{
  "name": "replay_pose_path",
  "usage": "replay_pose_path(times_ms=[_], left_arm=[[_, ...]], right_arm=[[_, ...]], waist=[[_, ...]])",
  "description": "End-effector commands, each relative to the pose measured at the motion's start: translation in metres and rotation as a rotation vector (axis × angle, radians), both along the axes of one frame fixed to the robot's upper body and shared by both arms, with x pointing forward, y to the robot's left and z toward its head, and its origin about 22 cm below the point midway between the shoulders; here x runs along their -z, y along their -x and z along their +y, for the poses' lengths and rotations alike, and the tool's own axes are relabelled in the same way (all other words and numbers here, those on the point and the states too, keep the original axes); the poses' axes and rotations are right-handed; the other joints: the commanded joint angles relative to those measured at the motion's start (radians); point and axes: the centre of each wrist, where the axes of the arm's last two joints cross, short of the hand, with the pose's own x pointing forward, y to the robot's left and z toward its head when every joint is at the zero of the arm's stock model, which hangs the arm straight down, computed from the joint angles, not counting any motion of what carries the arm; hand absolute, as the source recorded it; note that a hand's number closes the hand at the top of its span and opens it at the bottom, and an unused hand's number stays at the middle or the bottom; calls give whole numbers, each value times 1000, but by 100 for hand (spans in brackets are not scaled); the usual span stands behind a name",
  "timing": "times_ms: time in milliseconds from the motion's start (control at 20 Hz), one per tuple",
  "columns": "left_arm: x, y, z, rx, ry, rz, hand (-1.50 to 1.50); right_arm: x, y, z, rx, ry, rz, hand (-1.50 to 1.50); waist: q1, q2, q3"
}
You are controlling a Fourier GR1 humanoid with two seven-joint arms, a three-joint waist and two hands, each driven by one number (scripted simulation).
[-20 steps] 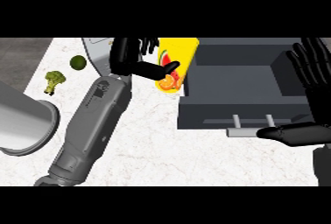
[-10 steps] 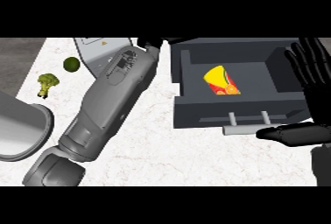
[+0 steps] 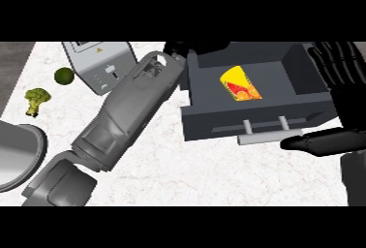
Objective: Pick up the cup, place it into the drawer and close the drawer
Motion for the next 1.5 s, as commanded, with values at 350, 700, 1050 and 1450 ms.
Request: replay_pose_path(times_ms=[350,700,1050,1450], left_arm=[[40,4,9,64,-148,80,-150],[46,10,11,79,98,59,-150],[26,8,5,65,300,-44,-150],[29,7,7,-9,325,-42,-150]], right_arm=[[-8,-10,18,-85,-3,-41,-150],[-6,-14,44,-358,-8,-9,150],[6,-5,62,-641,205,122,150],[3,12,49,-472,628,187,-150]], waist=[[-80,25,0],[-105,31,-1],[-75,16,-3],[19,-15,-2]])
